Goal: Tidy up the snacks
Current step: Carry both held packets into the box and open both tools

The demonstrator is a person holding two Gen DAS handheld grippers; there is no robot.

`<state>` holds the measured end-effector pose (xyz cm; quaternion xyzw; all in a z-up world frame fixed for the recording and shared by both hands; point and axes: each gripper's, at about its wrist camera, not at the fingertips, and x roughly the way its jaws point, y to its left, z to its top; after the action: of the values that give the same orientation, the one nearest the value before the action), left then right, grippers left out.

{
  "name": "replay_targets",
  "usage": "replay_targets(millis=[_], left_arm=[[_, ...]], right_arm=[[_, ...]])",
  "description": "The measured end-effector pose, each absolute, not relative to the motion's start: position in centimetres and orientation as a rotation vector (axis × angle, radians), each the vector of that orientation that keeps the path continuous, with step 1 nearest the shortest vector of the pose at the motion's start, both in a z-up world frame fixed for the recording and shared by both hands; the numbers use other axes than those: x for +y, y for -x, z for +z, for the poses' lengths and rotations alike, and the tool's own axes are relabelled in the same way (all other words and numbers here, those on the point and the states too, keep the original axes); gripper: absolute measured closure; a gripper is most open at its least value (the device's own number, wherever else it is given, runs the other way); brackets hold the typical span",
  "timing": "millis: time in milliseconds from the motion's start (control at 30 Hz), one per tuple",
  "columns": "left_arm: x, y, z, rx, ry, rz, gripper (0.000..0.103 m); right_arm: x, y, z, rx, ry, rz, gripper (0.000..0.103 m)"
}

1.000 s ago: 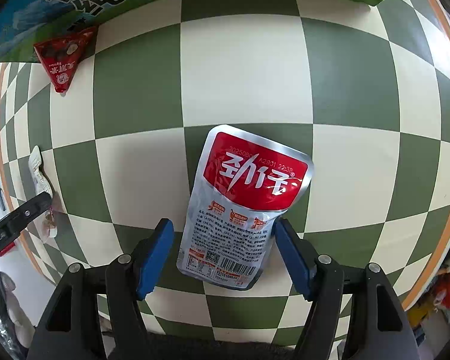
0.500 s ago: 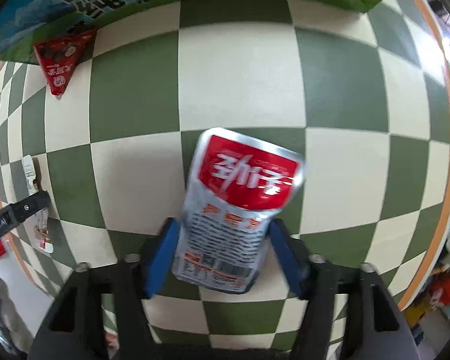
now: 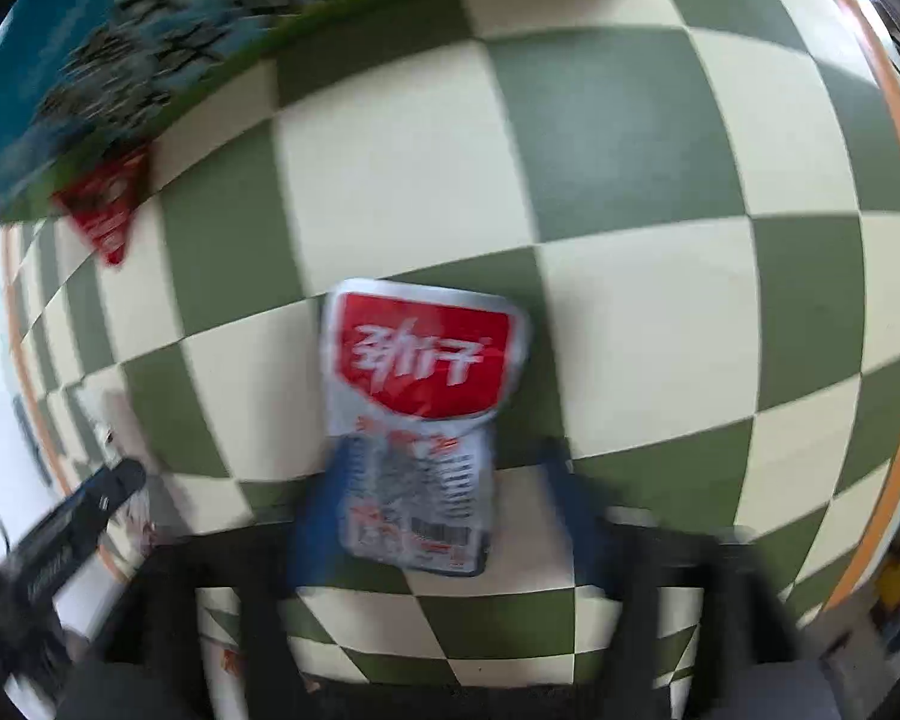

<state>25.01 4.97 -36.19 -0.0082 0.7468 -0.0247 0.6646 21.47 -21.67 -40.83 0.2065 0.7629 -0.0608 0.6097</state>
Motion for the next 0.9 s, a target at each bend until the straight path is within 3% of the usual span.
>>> replay_targets(millis=[167, 233, 267, 300, 700, 900], left_arm=[[3.8, -24.7, -37.0, 1.689, 0.012, -0.056, 0.053], [3.7, -24.2, -37.6, 1.691, 0.009, -0.057, 0.053], [3.6, -24.0, -37.8, 1.694, 0.010, -0.056, 0.053], [3.5, -23.8, -38.0, 1.695, 0.013, -0.058, 0.053], [2.8, -22.9, -34.6, 1.619, -0.010, -0.090, 0.053], [1.2, -22.7, -30.0, 1.551, -0.022, -0.153, 0.053]], right_arm=[[-18.6, -22.2, -41.1, 1.749, -0.309, -0.192, 0.019], [-16.3, -22.3, -40.5, 1.697, -0.176, -0.165, 0.032], [-15.3, -22.1, -39.9, 1.674, -0.137, -0.136, 0.047], [-14.3, -21.9, -39.6, 1.668, -0.100, -0.106, 0.048], [-17.1, -20.8, -36.9, 1.631, -0.158, -0.036, 0.051], [-19.2, -20.7, -31.1, 1.537, -0.233, 0.021, 0.051]])
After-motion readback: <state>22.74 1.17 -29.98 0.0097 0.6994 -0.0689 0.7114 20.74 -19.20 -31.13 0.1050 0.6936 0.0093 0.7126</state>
